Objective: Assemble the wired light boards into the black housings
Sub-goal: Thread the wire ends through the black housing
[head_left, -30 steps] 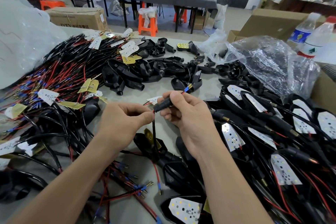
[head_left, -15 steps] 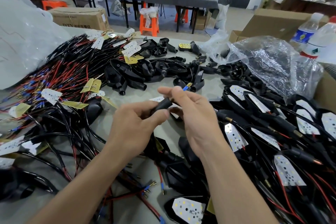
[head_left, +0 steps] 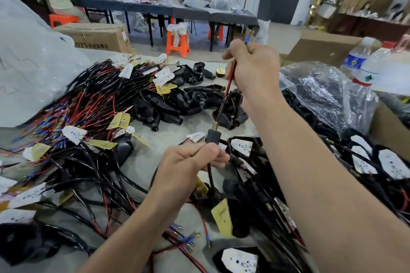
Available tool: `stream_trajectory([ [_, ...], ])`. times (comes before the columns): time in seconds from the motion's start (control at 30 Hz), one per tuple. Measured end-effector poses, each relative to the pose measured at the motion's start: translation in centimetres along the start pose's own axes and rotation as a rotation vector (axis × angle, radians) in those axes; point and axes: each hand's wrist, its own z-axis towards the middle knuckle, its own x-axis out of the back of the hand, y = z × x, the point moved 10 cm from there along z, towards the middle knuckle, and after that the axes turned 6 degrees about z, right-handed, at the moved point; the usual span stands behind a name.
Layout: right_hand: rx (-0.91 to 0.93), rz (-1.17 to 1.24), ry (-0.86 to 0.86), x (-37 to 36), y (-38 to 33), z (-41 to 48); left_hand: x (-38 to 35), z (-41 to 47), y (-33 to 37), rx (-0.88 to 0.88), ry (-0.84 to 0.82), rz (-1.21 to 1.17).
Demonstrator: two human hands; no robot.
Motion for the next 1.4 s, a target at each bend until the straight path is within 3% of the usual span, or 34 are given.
stream_trajectory([
  [0.2,-0.165,0.043,0.270,2.9,1.9,5.1,-0.2,-0.2,-0.5,0.140,-0.099,-0.181],
  [0.3,-0.250,0.030,0.323,4.1,4.5,5.5,0.1,0.0,-0.9,0.234,-0.121,-0.282],
  [0.4,-0.495,0.278,0.127,1.8,8.6,3.2,0.9,-0.1,-1.8,0.307,-0.102,-0.306],
  [0.5,-0.651,0.194,-0.259,-1.5,11.1,-1.9,1.6,0.0,-2.5,0.347,-0.076,-0.315],
  [0.57,-0.633,0.101,-0.513,-3.4,11.3,-6.0,2.2,0.2,-2.8,0.352,-0.072,-0.296],
  [0.67,-0.511,0.167,-0.637,-4.0,10.4,-9.2,2.5,0.4,-3.2,0.346,-0.101,-0.250],
  [0.73,-0.446,0.225,-0.577,-3.0,10.4,-9.4,2.4,0.7,-3.6,0.338,-0.089,-0.245],
  [0.83,-0.430,0.329,-0.333,-0.1,11.5,-8.9,2.1,1.3,-3.6,0.287,-0.112,-0.259],
  [0.9,-0.403,0.333,-0.192,1.8,12.3,-8.7,1.9,1.2,-3.3,0.248,-0.174,-0.154],
  [0.97,-0.385,0.308,-0.102,3.1,13.0,-8.8,2.7,1.3,-3.6,0.237,-0.121,-0.060],
  [1.13,-0.394,0.357,-0.087,3.2,13.7,-9.6,4.0,1.4,-3.0,0.144,0.095,-0.005],
  [1.4,-0.375,0.285,-0.098,3.3,13.2,-10.0,4.5,1.2,-1.9,0.061,0.129,0.077],
])
